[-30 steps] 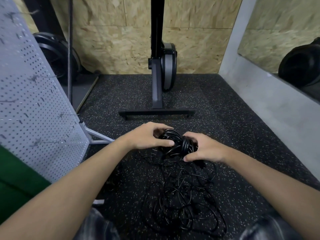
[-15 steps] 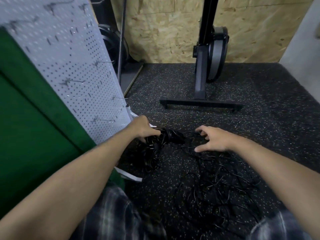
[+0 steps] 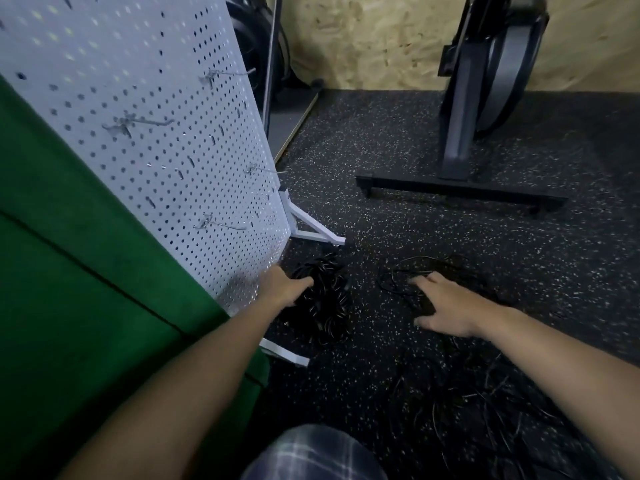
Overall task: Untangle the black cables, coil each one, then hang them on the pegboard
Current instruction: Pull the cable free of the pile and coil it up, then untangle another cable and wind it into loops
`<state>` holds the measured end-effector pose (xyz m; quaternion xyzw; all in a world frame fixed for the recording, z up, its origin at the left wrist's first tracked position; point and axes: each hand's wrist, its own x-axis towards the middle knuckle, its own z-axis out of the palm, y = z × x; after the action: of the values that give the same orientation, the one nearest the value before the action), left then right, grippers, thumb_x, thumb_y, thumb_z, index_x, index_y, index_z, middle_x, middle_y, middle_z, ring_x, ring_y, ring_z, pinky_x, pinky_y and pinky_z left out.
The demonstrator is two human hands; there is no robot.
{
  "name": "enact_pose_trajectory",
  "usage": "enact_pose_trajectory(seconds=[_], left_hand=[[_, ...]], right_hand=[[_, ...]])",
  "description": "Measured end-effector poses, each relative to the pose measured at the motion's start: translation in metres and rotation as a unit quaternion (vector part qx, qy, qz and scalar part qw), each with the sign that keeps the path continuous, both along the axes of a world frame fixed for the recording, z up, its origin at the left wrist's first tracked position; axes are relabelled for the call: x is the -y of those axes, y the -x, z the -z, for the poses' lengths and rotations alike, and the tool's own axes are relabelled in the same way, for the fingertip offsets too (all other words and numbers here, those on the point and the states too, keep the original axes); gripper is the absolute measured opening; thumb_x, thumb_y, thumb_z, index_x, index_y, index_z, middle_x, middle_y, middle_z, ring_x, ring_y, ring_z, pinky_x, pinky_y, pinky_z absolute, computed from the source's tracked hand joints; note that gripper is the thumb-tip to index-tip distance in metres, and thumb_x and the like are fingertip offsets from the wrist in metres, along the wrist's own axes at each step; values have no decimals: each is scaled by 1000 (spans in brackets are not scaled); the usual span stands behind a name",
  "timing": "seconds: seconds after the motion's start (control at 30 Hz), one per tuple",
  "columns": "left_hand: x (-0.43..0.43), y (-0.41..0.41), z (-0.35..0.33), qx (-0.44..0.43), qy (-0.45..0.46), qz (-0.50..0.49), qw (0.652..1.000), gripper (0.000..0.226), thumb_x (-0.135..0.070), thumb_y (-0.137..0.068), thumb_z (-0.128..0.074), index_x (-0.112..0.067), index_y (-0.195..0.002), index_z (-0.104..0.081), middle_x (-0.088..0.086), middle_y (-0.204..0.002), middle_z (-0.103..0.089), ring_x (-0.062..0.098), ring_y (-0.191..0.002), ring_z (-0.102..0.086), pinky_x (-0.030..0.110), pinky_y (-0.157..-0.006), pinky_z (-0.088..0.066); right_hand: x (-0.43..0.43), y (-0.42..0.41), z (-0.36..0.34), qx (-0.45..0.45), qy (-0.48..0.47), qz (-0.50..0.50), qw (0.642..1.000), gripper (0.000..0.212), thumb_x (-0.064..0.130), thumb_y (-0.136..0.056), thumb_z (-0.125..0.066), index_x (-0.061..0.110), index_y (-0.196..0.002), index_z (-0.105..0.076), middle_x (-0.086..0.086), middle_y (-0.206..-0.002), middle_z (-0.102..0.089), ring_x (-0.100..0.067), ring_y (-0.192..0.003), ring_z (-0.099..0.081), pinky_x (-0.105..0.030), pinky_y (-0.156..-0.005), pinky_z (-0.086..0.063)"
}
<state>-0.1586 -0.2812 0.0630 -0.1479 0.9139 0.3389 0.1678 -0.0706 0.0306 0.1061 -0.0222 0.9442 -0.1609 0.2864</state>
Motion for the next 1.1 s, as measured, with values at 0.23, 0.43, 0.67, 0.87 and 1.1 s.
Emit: enact_pose_trajectory(seconds=[0.23,0.43,0.67,0.87,1.1], left_hand=[[8,11,77,-34,61,-25,997,59,-46,-98,-69,-1,-136,-60,21,-127,-67,37,-114,-66,50,-96,-57],[6,14,77,-30,189,83,978,58,-48,-106,-52,-10,-150,-46,17,-153,-45,37,-135,-50,53,-105,-51],[-28,2,31,-72,162,238,955,64,-39,-107,-53,-20,-163,-28,12,-161,-31,33,-146,-36,48,-115,-41],[-75,-3,-49,-47,96,382,918,67,-46,-105,-57,-30,-163,-29,9,-168,-28,31,-152,-32,50,-122,-34],[-143,-37,-132,-30,201,518,831,54,-42,-105,-58,-20,-154,-46,10,-144,-59,31,-132,-54,38,-110,-44]], right_hand=[[1,-3,55,7,44,10,999,71,40,-99,-67,30,-159,-29,6,-146,-35,-22,-131,-51,-38,-108,-46],[4,-8,67,12,35,1,999,71,39,-101,-64,30,-160,-25,5,-149,-33,-22,-130,-52,-36,-104,-47],[5,-17,38,-43,18,27,999,68,36,-101,-62,26,-159,-29,6,-149,-37,-20,-140,-43,-38,-112,-42],[-2,-43,-11,-78,21,69,994,66,35,-103,-60,28,-160,-28,2,-156,-34,-23,-145,-39,-41,-115,-41],[-32,-88,-58,-130,40,124,983,62,32,-101,-63,22,-156,-36,-1,-148,-41,-28,-136,-47,-45,-108,-46]])
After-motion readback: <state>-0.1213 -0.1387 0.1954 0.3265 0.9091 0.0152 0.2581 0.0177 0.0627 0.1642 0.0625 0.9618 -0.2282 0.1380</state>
